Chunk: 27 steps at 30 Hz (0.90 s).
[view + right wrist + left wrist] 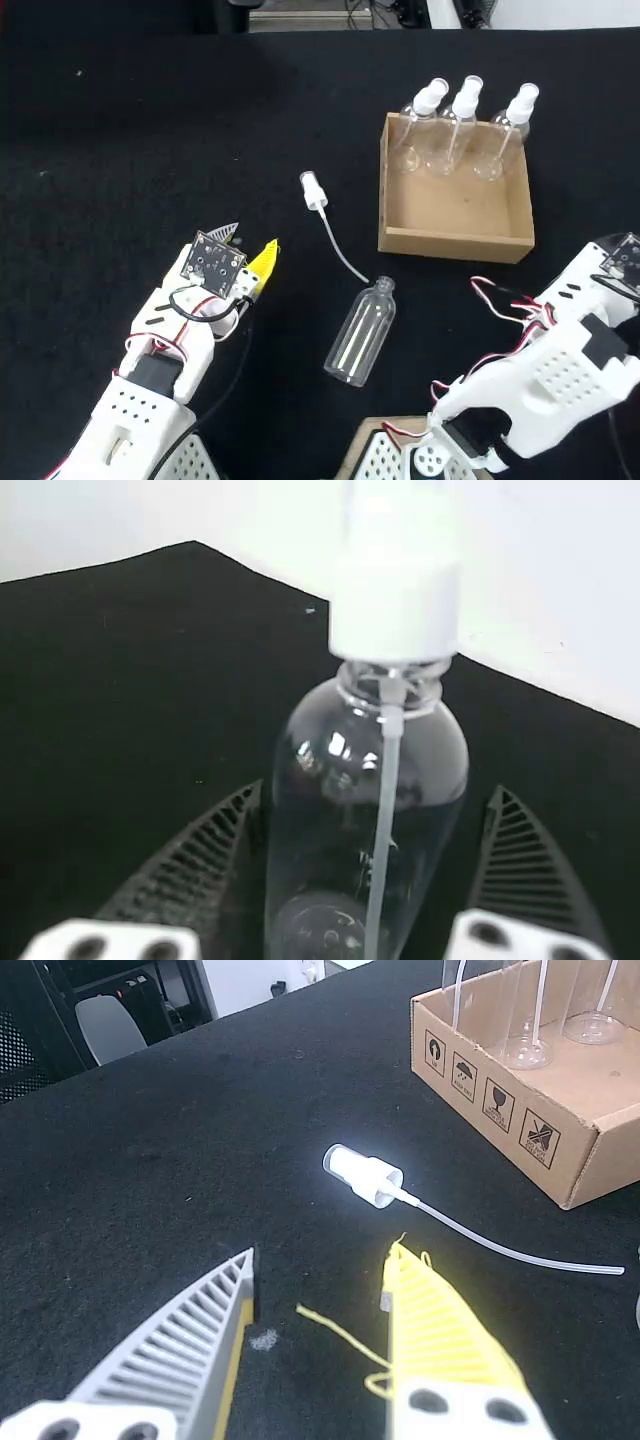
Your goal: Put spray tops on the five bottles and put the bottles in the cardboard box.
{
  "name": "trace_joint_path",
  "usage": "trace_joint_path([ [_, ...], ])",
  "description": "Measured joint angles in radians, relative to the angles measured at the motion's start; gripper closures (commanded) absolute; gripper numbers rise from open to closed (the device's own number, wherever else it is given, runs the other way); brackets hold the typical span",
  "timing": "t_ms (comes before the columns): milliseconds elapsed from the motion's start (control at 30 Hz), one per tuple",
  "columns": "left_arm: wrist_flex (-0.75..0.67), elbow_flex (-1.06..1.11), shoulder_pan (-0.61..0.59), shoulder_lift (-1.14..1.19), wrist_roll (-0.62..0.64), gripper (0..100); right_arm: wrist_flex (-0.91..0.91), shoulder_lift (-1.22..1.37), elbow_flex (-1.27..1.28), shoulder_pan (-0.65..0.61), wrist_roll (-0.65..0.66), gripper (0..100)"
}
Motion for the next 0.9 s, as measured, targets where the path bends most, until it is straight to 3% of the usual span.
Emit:
trace_joint_path([
  [267, 0.000, 0.000, 0.000, 0.000, 0.000, 79, -0.106, -0.009, 0.011, 0.000, 0.000, 70.9],
  [900, 0.000, 0.000, 0.000, 0.000, 0.000, 79, -0.109, -0.031, 0.025, 0.000, 0.000, 70.9],
])
